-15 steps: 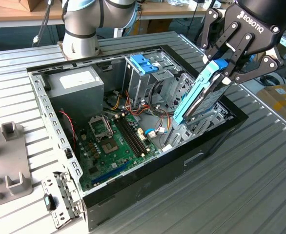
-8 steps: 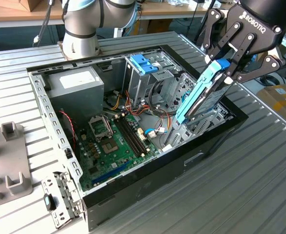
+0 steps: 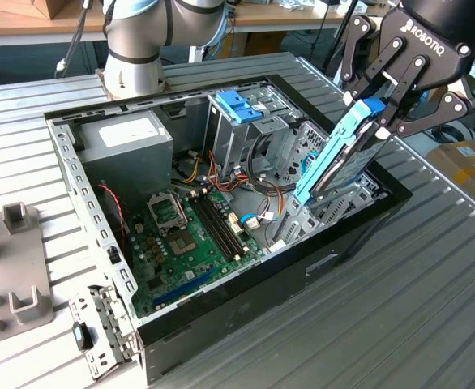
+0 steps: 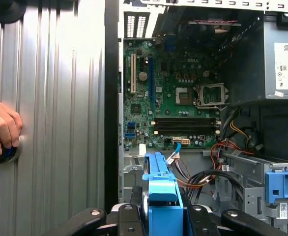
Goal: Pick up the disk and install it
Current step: 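Pick up the disk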
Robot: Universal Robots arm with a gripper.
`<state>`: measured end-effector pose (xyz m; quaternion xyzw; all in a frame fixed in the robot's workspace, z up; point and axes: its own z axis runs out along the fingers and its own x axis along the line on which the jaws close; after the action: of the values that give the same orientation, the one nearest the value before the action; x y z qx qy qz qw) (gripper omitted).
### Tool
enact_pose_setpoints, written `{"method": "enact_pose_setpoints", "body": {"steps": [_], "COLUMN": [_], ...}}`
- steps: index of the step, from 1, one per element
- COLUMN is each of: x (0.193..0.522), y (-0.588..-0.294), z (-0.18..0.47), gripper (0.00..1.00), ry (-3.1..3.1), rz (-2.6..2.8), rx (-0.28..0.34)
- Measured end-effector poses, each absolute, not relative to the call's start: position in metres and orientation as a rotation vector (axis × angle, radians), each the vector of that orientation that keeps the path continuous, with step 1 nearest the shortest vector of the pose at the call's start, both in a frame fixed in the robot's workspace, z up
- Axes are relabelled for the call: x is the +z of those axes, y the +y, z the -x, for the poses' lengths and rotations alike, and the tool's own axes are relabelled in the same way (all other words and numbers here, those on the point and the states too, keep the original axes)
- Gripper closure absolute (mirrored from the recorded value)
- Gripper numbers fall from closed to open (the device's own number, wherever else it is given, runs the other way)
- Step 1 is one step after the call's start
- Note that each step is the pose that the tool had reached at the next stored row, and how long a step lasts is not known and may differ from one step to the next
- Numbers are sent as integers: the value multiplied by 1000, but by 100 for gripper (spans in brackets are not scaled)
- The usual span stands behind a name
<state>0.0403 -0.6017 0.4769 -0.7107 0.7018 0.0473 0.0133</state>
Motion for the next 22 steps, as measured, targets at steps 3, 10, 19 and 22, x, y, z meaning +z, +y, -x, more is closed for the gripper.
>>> {"method": "enact_pose_setpoints", "body": {"steps": [3, 10, 19, 22], "x": [477, 476, 475, 475], "y": [-602, -602, -602, -602], "z": [-42, -48, -58, -61], "gripper": [63, 63, 63, 63], "ry": [2186, 2186, 2186, 2187], "rz": [2214, 2214, 2214, 2214], "rx": [147, 147, 147, 147]}}
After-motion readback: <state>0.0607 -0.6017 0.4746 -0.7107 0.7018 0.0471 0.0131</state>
